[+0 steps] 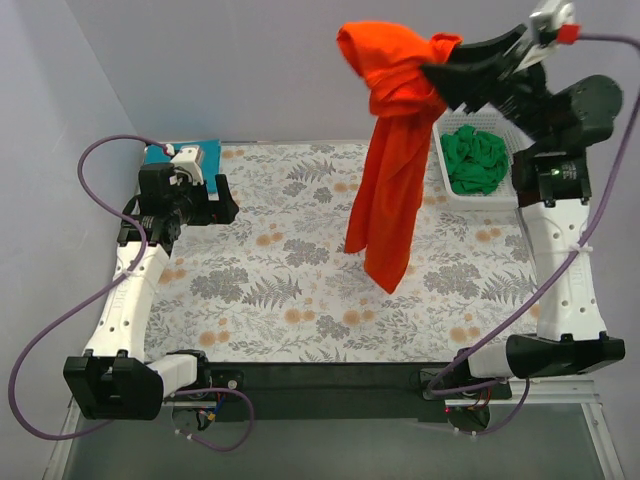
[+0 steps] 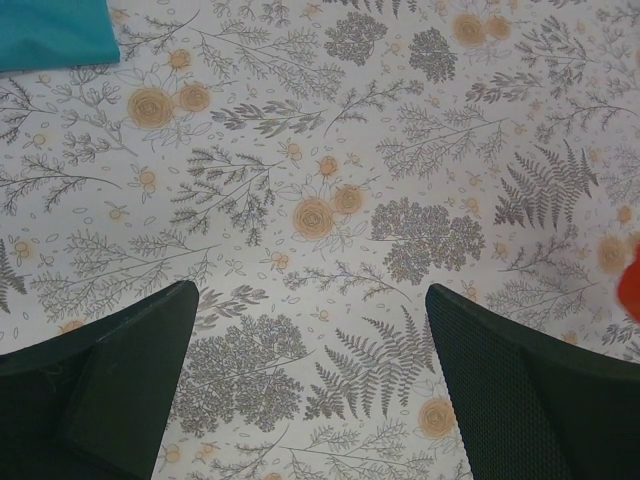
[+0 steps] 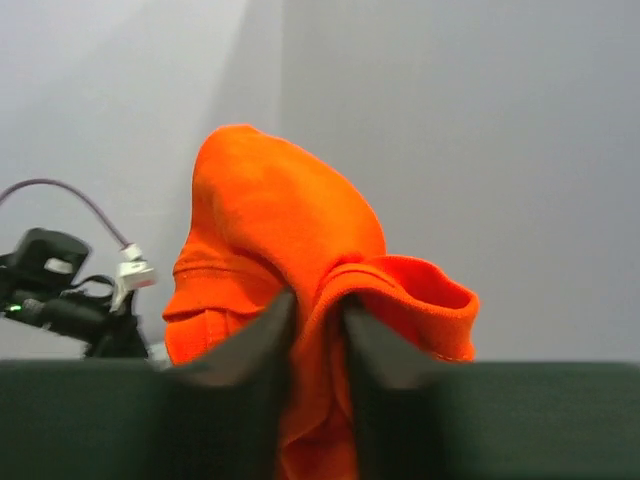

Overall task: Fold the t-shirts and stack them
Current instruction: Move the tshirt to the center of the board

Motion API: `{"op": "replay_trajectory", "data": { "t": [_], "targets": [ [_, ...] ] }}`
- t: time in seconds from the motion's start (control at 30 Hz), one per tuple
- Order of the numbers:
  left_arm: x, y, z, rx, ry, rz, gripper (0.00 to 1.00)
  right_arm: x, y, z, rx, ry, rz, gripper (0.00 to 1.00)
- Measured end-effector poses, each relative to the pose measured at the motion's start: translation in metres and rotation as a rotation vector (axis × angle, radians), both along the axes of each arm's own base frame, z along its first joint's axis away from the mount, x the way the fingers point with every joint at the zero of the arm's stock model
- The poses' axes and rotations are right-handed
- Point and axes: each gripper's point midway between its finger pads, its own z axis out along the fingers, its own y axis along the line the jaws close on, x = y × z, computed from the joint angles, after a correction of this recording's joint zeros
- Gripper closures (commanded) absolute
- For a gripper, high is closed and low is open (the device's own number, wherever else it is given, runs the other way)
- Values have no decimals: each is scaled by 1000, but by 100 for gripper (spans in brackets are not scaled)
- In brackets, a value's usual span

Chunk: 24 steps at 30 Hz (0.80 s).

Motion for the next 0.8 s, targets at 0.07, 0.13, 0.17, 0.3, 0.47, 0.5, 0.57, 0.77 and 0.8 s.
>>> {"op": "replay_trajectory", "data": {
  "t": [0.07,0.13,0.17,0.3,0.47,0.5,0.57,0.77,0.8],
  "targets": [
    [-1,0,1,1,-5,-3,2,5,20,-45,-26,100,48,2],
    [-2,-1,3,2,-12,-9,2,15,33,-98,-73,217,72,2],
    [-2,-1,5,3,-17,-14,2,23,38,-130,-102,290,73,2],
    [-5,-8,7,7,-34,-83,2,54,32,-252,-214,583,0,3],
    [-11,-27,4,9,-51,-257,2,41,12,-362,-345,842,-45,10],
    [-10,-32,1,7,-50,-295,2,34,10,-381,-370,882,-40,12],
    [-7,-42,-9,4,-30,-358,3,14,6,-420,-417,965,-22,16],
    [16,-106,-71,37,107,-572,20,-37,4,-501,-499,1202,68,22],
    [17,-119,-84,56,132,-602,21,-43,4,-512,-511,1235,82,22]
  ]
}}
